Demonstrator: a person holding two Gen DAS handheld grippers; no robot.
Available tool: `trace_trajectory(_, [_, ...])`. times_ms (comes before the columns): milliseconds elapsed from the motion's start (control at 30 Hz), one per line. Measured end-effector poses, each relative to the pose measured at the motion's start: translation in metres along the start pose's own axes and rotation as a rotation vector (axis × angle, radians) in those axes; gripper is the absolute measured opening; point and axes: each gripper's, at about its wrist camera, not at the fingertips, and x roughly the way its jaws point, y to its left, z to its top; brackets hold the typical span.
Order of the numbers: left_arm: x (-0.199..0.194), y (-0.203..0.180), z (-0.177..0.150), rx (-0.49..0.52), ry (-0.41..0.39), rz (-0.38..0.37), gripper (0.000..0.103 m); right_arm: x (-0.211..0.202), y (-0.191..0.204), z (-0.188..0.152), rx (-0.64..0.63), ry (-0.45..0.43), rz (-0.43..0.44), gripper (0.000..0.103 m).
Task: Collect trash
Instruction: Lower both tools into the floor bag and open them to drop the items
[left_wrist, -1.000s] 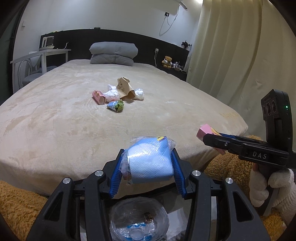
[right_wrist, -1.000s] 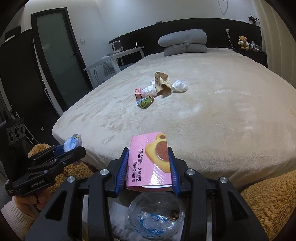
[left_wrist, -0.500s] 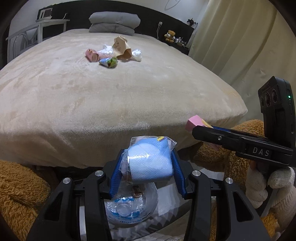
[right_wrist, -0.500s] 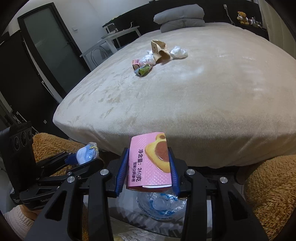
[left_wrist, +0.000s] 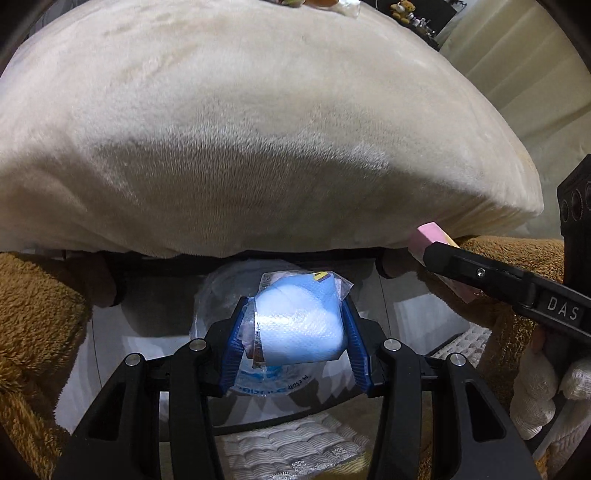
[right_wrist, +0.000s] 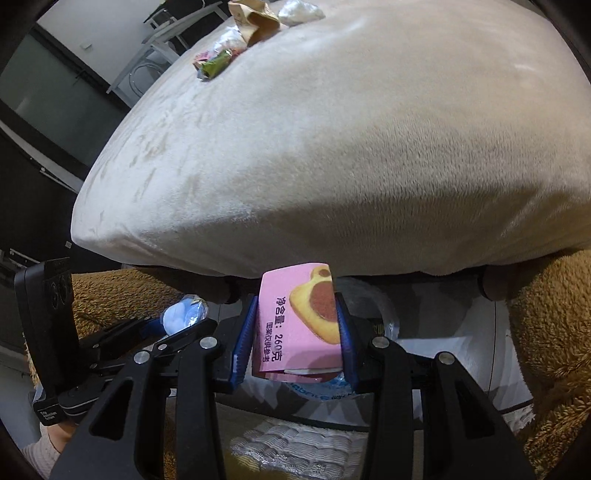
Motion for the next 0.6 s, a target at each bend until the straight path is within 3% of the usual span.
trace_trajectory(367, [0.041, 0.009, -0.002, -0.048, 0.166, -0.006, 0.047, 0.043, -0.023, -0.006, 0.099, 0.202, -0.009, 0.041])
trace_trajectory(600, [0.051, 0.016, 0.0, -0.082, 0.216, 0.007, 0.047, 0.056, -0.025, -0.006, 0.123, 0.268, -0.016, 0.041])
